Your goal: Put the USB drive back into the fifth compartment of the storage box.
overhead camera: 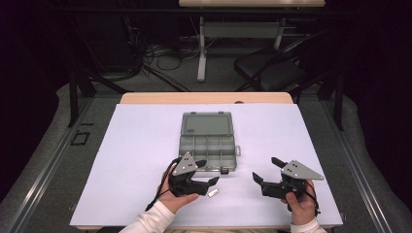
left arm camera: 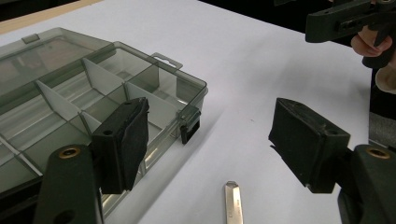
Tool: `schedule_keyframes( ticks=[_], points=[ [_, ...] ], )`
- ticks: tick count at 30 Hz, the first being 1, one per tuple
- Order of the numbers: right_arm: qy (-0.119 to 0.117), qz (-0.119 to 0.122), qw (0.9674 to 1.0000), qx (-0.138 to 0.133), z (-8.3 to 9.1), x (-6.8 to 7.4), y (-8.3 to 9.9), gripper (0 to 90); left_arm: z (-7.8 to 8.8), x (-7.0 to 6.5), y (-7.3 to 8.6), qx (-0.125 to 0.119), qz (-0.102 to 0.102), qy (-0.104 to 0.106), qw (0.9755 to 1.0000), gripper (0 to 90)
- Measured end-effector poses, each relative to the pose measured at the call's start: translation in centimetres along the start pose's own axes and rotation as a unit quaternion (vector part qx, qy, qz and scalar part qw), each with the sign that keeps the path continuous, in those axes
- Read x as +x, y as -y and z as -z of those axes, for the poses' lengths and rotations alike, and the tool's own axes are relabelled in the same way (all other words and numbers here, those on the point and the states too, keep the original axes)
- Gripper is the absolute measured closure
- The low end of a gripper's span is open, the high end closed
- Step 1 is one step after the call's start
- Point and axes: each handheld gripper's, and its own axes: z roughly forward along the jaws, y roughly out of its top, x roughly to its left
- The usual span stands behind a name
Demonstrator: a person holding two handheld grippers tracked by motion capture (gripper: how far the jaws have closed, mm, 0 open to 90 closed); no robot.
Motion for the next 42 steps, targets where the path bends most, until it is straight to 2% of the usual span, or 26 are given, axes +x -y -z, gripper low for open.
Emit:
schedule_keyframes(
  ticks=[12,22,26,42],
  points=[
    [-0.001,0.002,1.0,0.003,-0.1,0.0,0.1,13.5,-0.2,-0.2,0.8,0.016,0.01,0.007,0.9998,34.8],
    [-0.002,0.003,1.0,0.003,0.0,0.0,0.1,13.6,-0.3,-0.1,1.3,0.016,0.007,-0.006,0.9998,36.6],
    [-0.002,0.004,1.0,0.005,0.0,-0.1,0.1,13.7,-0.3,0.0,1.4,0.016,0.014,0.004,0.9998,37.5],
    [-0.004,0.007,0.9999,0.009,-0.1,-0.1,0.2,13.7,-1.2,-0.4,2.1,0.042,0.001,0.007,0.9991,45.9]
  ],
)
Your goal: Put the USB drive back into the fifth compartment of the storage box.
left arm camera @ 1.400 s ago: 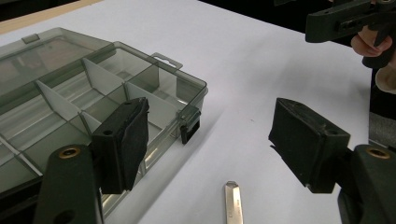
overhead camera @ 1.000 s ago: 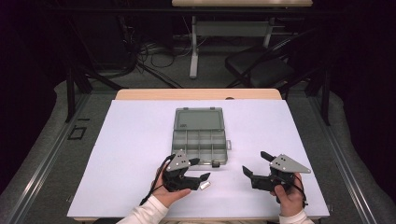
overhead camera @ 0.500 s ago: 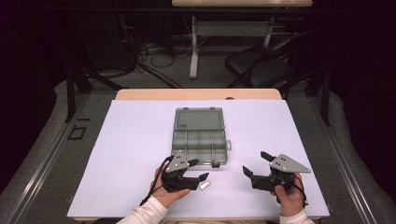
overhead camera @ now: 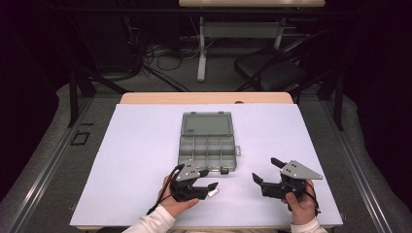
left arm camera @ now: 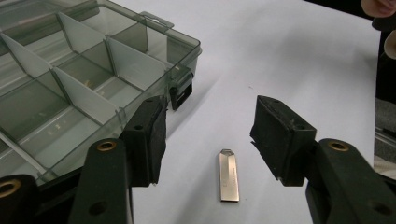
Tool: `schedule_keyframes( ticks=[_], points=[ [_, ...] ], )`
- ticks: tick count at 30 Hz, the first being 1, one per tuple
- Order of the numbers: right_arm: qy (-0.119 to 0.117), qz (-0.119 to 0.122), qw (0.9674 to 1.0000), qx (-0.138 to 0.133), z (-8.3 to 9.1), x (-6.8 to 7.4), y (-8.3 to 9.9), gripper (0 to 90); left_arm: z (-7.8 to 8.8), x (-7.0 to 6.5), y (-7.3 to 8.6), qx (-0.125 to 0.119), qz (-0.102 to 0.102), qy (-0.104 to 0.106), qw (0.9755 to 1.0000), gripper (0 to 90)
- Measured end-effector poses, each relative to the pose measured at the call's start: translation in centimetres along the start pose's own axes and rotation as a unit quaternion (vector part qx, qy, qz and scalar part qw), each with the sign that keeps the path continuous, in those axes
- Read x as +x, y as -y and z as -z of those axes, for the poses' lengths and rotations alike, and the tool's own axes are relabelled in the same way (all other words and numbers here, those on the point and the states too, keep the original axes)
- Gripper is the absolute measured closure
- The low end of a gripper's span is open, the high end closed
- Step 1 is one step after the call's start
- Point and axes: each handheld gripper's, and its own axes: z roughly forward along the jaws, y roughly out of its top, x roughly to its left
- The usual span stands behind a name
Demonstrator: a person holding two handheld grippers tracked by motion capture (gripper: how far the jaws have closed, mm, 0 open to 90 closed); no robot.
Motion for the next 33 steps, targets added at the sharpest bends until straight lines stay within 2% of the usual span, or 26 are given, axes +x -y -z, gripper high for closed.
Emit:
schedule_keyframes(
  ticks=[7,10,33],
  points=[
    [0.0,0.002,1.0,-0.001,0.0,0.0,0.0,13.8,-0.5,-0.2,0.2,0.018,-0.001,0.01,0.9998,51.0],
    [0.0,0.003,1.0,-0.001,0.0,0.0,0.0,13.8,-0.6,-0.2,0.3,0.02,-0.003,0.008,0.9998,52.0],
    [-0.002,0.007,1.0,0.005,-0.1,0.0,0.0,13.9,-1.2,-0.4,0.7,0.055,0.017,0.009,0.9983,64.1]
  ],
)
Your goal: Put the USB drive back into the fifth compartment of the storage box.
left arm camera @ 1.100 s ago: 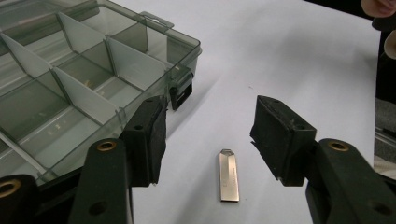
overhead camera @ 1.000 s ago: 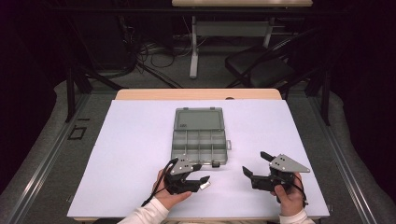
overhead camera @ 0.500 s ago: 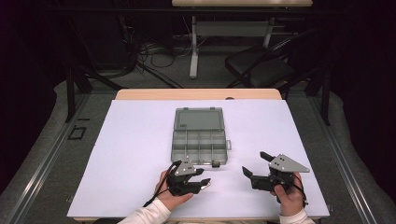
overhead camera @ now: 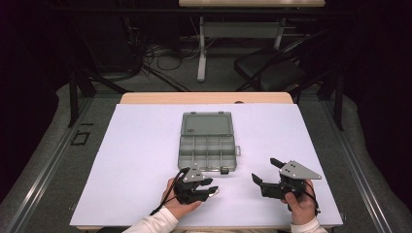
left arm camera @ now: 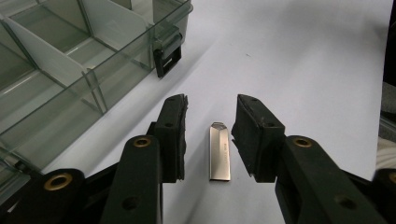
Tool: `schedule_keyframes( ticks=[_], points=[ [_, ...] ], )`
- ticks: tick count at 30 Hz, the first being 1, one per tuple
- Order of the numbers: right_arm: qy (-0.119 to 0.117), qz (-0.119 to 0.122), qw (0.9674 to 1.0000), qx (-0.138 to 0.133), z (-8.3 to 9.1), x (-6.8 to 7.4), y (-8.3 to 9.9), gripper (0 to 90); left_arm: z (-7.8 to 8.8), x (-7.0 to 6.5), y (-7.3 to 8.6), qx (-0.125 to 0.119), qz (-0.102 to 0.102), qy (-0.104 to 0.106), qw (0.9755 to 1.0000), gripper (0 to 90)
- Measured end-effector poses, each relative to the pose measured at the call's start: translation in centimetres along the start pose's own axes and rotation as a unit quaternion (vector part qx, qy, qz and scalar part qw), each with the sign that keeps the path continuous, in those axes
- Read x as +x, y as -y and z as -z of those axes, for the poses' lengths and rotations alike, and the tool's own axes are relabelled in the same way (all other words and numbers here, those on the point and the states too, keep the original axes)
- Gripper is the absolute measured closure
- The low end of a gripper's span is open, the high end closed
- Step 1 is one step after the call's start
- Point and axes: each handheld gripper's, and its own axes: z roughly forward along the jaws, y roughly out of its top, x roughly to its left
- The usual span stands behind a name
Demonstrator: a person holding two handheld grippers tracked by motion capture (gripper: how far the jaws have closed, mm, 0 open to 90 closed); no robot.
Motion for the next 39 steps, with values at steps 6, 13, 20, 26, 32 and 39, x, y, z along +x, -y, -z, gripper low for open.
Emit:
schedule_keyframes(
  ticks=[6,13,20,26,32,39],
  points=[
    [0.0,0.0,1.0,0.0,0.0,0.0,0.0,13.9,-0.4,-0.2,0.1,0.013,0.0,0.0,0.9999,66.9],
    [-0.001,0.001,1.0,0.0,0.0,0.0,0.0,13.9,-0.8,-0.4,0.2,0.024,-0.004,-0.001,0.9997,70.3],
    [-0.001,0.001,1.0,0.001,0.0,0.0,0.0,14.0,-1.0,-0.5,0.3,0.032,-0.005,-0.002,0.9995,71.6],
    [-0.003,0.002,1.0,0.001,-0.1,0.0,0.0,14.0,-1.1,-0.6,0.3,0.038,-0.008,-0.003,0.9992,72.5],
    [-0.004,0.002,1.0,0.002,-0.1,0.0,0.0,14.1,-1.3,-0.6,0.3,0.043,-0.01,-0.003,0.999,73.9],
    [-0.005,0.001,1.0,0.001,-0.1,0.0,0.0,14.1,-1.5,-0.7,0.4,0.046,-0.016,-0.007,0.9988,75.1]
  ],
)
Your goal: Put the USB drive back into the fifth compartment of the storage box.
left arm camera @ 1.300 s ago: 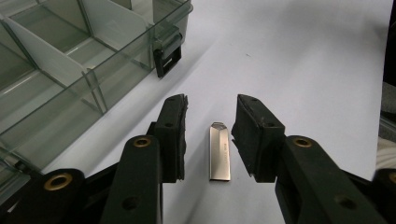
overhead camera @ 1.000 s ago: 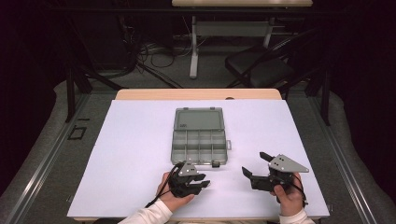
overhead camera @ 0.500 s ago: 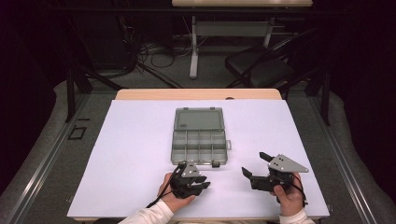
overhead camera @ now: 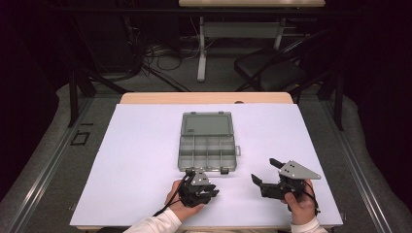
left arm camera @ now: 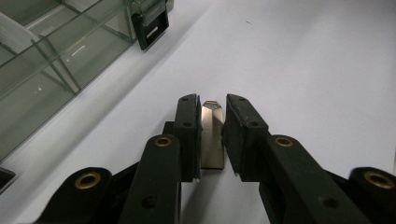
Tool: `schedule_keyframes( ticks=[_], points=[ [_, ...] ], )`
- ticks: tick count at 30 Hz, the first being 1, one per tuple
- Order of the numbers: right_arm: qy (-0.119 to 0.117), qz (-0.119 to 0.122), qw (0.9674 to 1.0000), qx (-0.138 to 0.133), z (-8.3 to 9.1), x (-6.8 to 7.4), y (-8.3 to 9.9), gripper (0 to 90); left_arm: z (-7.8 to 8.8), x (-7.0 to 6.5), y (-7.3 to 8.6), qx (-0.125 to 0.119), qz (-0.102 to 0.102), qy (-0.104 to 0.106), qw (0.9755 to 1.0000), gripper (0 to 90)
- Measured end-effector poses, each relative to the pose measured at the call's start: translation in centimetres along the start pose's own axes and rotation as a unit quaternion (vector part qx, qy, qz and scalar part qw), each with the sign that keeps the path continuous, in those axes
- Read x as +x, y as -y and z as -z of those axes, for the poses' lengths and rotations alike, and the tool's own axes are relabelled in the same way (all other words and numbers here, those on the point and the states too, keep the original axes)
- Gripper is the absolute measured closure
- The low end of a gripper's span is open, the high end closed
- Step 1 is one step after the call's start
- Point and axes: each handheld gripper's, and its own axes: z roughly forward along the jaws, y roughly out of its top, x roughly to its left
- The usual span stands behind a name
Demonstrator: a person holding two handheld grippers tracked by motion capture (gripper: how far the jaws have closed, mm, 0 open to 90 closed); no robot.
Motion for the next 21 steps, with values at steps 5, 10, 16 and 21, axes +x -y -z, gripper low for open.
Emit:
schedule_keyframes(
  ticks=[5,10,16,21],
  points=[
    [0.0,0.0,1.0,0.0,-0.01,-0.01,0.0,14.1,-0.02,-0.02,0.01,0.0,0.0,-0.001,1.0,75.6],
    [0.0,0.001,1.0,0.0,-0.01,-0.01,0.0,14.1,-0.07,-0.23,0.04,-0.001,-0.007,-0.007,1.0,76.1],
    [0.0,0.0,1.0,0.0,0.0,0.01,0.0,14.1,-0.08,-0.26,0.05,0.0,-0.009,-0.01,0.9999,77.4],
    [0.0,0.0,1.0,0.0,0.0,-0.02,0.01,14.1,-0.07,-0.27,0.05,0.001,-0.01,-0.012,0.9999,78.2]
  ],
)
